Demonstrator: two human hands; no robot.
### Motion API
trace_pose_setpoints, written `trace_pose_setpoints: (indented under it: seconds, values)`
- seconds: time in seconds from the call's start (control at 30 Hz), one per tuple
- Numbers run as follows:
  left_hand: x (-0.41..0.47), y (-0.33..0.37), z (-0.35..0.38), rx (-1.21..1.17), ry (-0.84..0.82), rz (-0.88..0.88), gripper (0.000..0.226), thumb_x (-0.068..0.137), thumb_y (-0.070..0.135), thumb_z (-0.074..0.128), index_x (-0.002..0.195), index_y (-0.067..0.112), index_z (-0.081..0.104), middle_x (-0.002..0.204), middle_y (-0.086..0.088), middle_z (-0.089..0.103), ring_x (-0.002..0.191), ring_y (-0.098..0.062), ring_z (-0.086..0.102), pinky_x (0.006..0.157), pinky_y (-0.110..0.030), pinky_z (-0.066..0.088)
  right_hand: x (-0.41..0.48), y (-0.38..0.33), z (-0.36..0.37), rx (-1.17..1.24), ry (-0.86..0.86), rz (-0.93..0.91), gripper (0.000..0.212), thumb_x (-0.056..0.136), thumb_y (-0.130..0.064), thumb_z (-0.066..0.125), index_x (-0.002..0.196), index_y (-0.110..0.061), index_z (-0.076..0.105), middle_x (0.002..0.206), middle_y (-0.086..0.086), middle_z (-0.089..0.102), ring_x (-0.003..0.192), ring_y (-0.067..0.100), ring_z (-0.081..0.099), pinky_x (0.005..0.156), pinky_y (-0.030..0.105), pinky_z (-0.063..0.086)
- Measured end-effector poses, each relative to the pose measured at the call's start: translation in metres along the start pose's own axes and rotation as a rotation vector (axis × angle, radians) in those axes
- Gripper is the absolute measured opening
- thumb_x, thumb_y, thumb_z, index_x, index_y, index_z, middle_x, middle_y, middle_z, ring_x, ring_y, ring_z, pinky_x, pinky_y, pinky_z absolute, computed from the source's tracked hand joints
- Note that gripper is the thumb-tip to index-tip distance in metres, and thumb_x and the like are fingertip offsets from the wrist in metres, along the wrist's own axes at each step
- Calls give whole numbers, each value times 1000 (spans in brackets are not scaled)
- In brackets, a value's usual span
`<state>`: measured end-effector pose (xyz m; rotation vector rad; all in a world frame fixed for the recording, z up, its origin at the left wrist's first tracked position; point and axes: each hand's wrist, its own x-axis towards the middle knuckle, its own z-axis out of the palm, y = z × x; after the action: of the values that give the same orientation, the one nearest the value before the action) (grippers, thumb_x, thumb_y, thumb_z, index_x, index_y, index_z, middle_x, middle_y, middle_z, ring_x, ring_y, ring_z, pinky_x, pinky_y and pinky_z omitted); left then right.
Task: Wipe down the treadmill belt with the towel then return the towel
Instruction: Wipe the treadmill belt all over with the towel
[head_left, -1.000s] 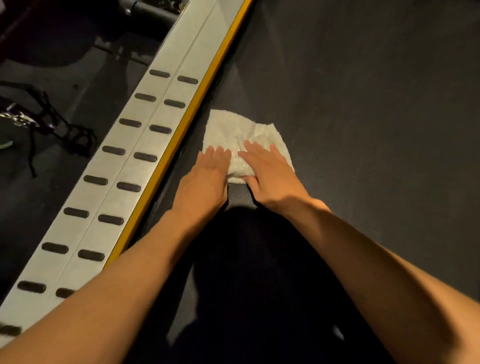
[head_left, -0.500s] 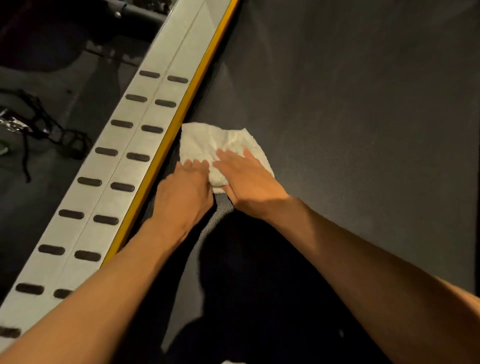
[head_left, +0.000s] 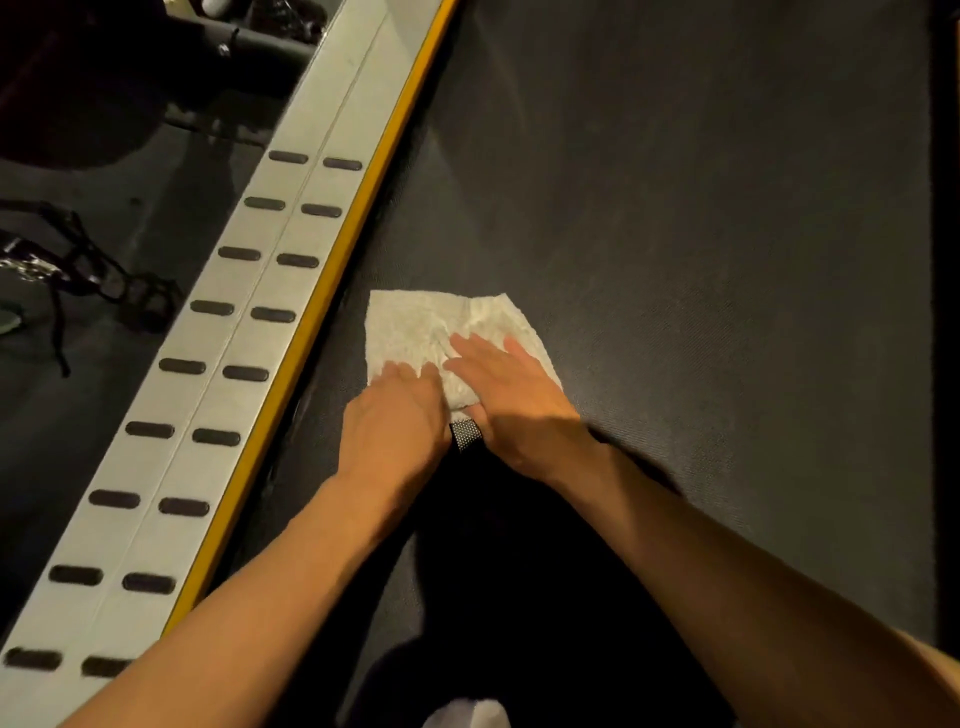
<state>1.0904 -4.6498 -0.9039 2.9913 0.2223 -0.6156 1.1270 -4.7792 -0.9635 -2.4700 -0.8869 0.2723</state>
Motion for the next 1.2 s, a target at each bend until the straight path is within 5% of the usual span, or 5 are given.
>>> trace_pose_setpoints:
  seconds: [0.43, 0.63, 0.83, 1.0, 1.2]
  values:
    - [-4, 34, 27, -43, -72, 175, 57, 97, 11, 34, 150, 11, 15, 159, -12, 8, 146, -28, 8, 113, -41, 24, -50, 39, -5, -116, 74, -21, 43, 86, -10, 54, 129, -7, 54, 142, 14, 47, 133, 29, 43, 113, 48, 26]
    - [35, 45, 14, -63, 39, 246, 55, 90, 8, 45, 143, 12, 31, 152, -8, 25, 136, -32, 32, 99, -46, 40, -22, 48, -39, -151, -27, 157, 51, 99, -24, 42, 148, -19, 27, 160, -2, 11, 147, 16, 3, 119, 37, -2]
    - [2, 57, 35, -36, -23, 314, 54, 98, 19, 37, 149, 17, 22, 159, -4, 11, 144, -27, 18, 106, -38, 34, -75, 47, -22, -84, 74, 127, 56, 81, -4, 63, 135, -11, 50, 148, 7, 41, 139, 27, 34, 117, 43, 15]
    - [31, 63, 25, -80, 21, 390, 52, 95, 16, 43, 146, 13, 32, 157, -8, 22, 142, -30, 24, 105, -48, 37, -55, 64, -44, -84, 14, 219, 52, 98, -19, 47, 147, -21, 31, 159, -3, 15, 147, 15, 6, 118, 33, -6]
    - [23, 94, 24, 37, -5, 388, 53, 91, 18, 45, 142, 12, 33, 152, -10, 27, 137, -28, 33, 101, -40, 39, -81, 65, -48, -28, 81, 276, 48, 91, -14, 58, 137, -16, 47, 150, 2, 36, 142, 15, 23, 117, 32, 9]
